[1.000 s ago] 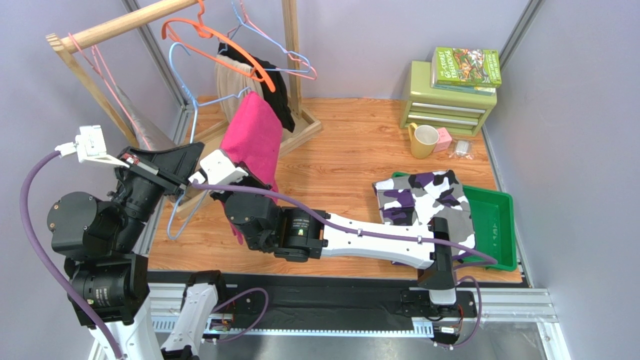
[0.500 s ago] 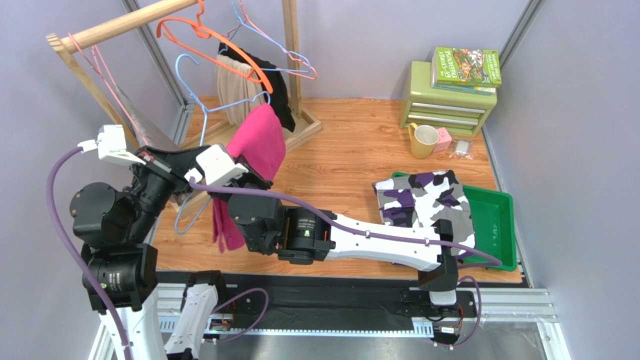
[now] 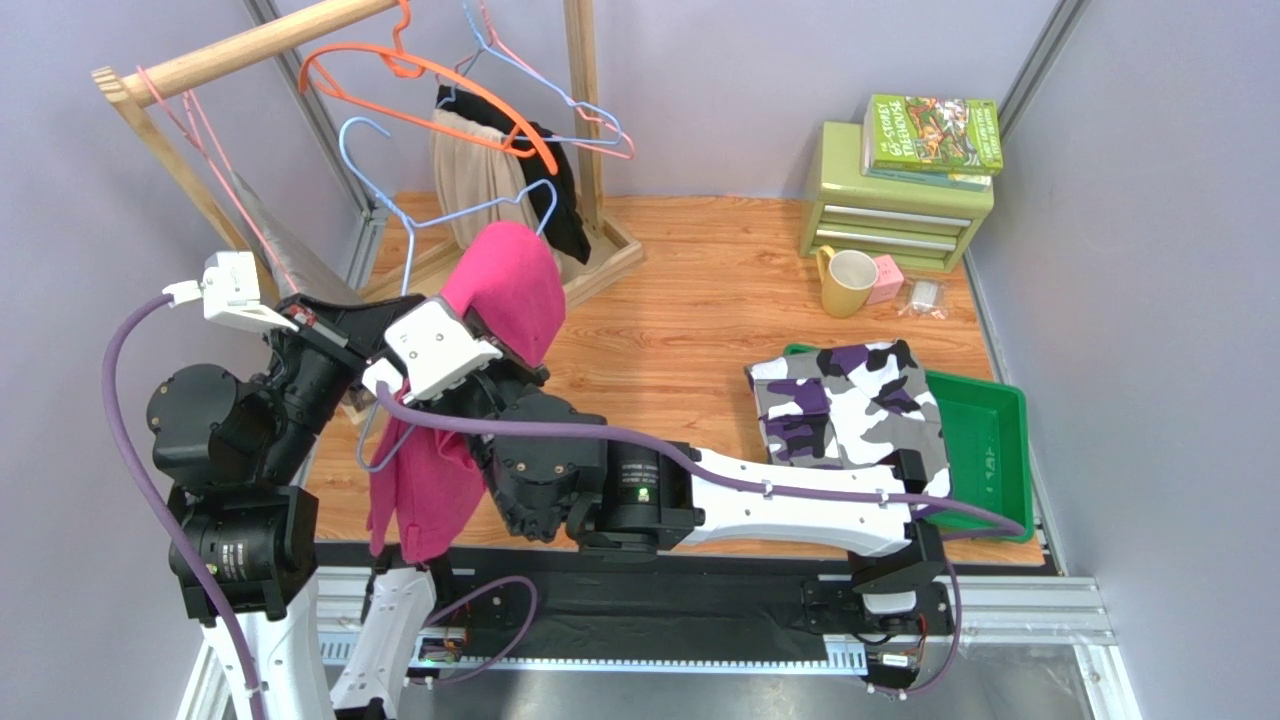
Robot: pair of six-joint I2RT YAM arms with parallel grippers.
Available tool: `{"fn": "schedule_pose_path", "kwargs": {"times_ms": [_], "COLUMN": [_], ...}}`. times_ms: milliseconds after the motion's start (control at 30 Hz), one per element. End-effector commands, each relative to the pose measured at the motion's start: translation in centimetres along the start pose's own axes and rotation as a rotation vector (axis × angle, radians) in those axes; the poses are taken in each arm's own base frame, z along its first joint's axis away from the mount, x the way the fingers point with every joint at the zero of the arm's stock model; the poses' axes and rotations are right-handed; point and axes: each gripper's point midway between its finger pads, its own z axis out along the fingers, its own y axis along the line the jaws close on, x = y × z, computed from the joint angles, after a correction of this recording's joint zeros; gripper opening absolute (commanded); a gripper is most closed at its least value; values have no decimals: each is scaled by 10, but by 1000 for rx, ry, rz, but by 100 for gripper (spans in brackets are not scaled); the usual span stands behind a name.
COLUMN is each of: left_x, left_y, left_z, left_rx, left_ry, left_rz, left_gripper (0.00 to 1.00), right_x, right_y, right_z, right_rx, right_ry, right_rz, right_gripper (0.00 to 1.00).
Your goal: Remove the trousers from the hanger
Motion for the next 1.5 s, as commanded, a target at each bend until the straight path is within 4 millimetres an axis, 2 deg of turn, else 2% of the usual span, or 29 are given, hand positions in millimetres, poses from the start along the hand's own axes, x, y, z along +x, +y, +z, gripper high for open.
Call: {"fn": "schedule_pose_path", "kwargs": {"times_ms": [0,167,400,600,633,733,833,867,1000,1067,1100,1133,1167,1200,1267,1300,1333,1367,1400,1467], "left_x": [-2,2,3,3,3,4,4,4,4,3,1,1,1,-1,-2,-4,-5,-5,-6,-7], "left_y": [3,8,10,16,17,21,23,23,26,25,24,24,24,24,23,23,22,21,19,18], "left_z": [2,3,2,-1,-1,-1,0,0,-1,-2,-3,-3,-5,-6,-8,-8,-8,-9,-10,-11], "left_rx": [-1,-15,-24,-56,-63,-77,-85,-86,-101,-100,-99,-101,-106,-113,-115,-116,-114,-114,-111,-108], "left_ry": [-13,1,2,-3,-3,-5,-5,-6,-7,-10,-16,-16,-15,-22,-27,-31,-33,-33,-36,-37], "left_rz": [46,45,48,63,66,67,72,73,81,84,89,92,95,102,106,109,110,112,114,113], "left_gripper": [0,0,0,0,0,0,0,0,0,0,0,0,0,0,0,0,0,0,0,0], "right_x": [-85,-114,-146,-156,-160,-169,-174,-177,-182,-176,-172,-168,-158,-152,-139,-122,-116,-108,-89,-70], "right_y": [-107,-146,-188,-211,-221,-232,-236,-248,-263,-260,-269,-270,-263,-273,-273,-263,-269,-266,-258,-260], "right_z": [-28,-43,-60,-71,-76,-86,-94,-101,-114,-114,-117,-118,-115,-118,-117,-113,-115,-113,-109,-107], "right_rx": [106,93,85,83,77,28,-23,-32,-72,-78,-67,-58,-52,-26,-5,17,33,44,73,124], "right_ry": [-157,-233,-327,-377,-392,-430,-462,-479,-514,-494,-490,-482,-459,-449,-424,-379,-370,-350,-300,-258], "right_rz": [277,378,466,524,561,640,683,730,776,759,761,761,734,735,717,670,665,641,591,532], "right_gripper": [0,0,0,0,0,0,0,0,0,0,0,0,0,0,0,0,0,0,0,0]}}
